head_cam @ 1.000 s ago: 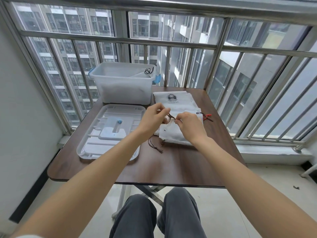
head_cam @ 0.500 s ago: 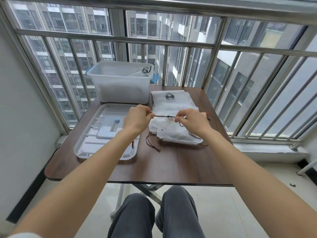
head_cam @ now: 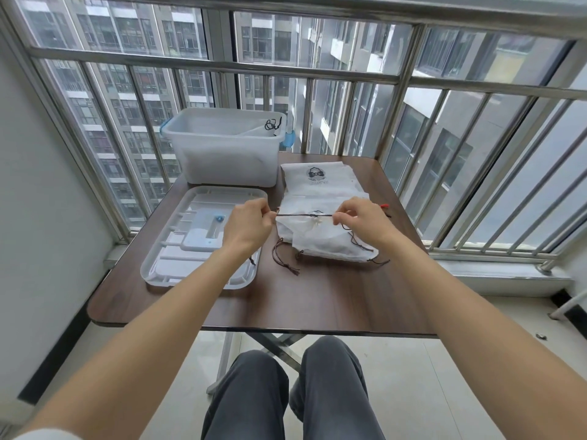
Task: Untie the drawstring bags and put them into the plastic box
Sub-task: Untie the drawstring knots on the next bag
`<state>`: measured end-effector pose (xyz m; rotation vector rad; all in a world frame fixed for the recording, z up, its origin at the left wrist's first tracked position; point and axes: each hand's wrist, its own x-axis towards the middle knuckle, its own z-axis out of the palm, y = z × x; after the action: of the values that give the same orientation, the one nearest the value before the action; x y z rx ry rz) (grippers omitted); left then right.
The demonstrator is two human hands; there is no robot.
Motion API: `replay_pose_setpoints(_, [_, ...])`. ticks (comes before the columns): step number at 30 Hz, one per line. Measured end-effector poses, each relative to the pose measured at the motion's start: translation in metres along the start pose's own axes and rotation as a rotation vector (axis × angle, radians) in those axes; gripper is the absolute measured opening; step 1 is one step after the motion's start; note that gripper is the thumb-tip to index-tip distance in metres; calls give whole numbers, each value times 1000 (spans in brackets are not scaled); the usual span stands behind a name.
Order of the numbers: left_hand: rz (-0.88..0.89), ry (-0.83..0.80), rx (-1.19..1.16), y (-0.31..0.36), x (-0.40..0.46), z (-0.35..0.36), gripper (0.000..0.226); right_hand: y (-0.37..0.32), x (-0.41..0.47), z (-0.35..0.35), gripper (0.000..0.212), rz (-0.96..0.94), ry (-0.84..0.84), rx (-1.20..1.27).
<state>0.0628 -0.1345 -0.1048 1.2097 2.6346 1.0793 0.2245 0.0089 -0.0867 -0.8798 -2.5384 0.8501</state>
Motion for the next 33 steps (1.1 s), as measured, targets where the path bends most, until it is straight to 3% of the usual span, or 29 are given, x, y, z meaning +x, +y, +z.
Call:
replay_pose_setpoints(7, [-81,-112,-10,-2,-2,6,16,-14,-1,0,26,120,40,804])
replay_pose_setpoints(11, [-109,-129,13,-2,-1,10,16,-16,1,-3,32,14,-20,1098])
replay_pose_setpoints(15, [-123,-169,42,-1,-1,14,19,-21,2,0,17,-40,-38,1041])
replay_pose_setpoints(19, [-133,-185,69,1,0,15,20,-27,2,4,8,5,68,1003])
replay_pose_setpoints(25, [-108,-168,54,8,3,14,19,-31,7,11,30,49,151,715])
replay_pose_setpoints(30, [51,-47,-47,16,5,5,19,-35,8,9,21,57,59,882])
replay_pose_setpoints(33, [226,-25,16,27,6,-3,16,-36,5,9,25,62,76,801])
